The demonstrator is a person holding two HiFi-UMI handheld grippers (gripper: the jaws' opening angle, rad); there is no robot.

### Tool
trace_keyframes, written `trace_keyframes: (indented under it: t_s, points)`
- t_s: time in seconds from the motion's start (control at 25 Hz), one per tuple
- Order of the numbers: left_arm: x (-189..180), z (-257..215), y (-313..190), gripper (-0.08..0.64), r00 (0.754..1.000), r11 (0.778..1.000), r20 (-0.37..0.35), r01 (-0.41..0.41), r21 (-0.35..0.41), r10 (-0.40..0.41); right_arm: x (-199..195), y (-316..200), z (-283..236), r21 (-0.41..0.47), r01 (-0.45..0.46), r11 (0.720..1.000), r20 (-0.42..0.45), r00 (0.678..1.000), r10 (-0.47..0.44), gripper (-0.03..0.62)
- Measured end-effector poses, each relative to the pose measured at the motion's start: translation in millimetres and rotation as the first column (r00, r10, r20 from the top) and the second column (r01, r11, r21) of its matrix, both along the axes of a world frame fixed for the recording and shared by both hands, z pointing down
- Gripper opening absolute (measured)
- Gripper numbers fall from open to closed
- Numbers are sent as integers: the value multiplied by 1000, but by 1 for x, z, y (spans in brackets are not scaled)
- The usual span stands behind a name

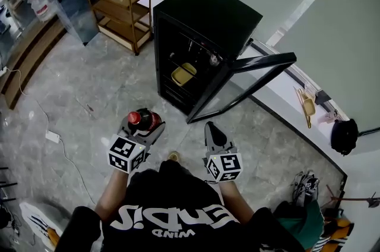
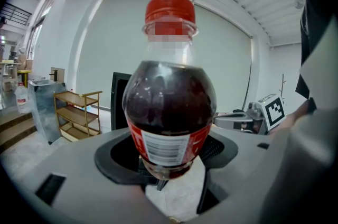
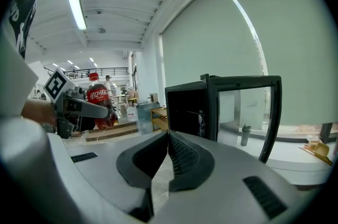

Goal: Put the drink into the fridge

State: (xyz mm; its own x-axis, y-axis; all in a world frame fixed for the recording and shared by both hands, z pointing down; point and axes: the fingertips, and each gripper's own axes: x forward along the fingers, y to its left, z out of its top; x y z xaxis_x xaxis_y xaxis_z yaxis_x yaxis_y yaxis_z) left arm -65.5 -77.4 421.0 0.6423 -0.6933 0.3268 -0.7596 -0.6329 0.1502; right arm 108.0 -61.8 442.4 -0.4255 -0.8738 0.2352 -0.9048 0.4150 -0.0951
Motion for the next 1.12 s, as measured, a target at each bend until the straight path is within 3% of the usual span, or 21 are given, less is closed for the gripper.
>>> trace_keyframes:
  t_s: [0.28,0.72,1.12]
  points:
    - [-4,-1,-32,304,1000,1000,25,8,-4,-8,2,-29,0,3,-17,1000,20,1000,17,25]
    - [-12,10,-59,304,995,998,80,-59,-7,60,-15,-43,4,19,-65,998,37,997,64,25]
    - [-11,57,-80,304,988,991,86,-127,-30,129,-22,-53,39,39,-145,989,50,988,143,25]
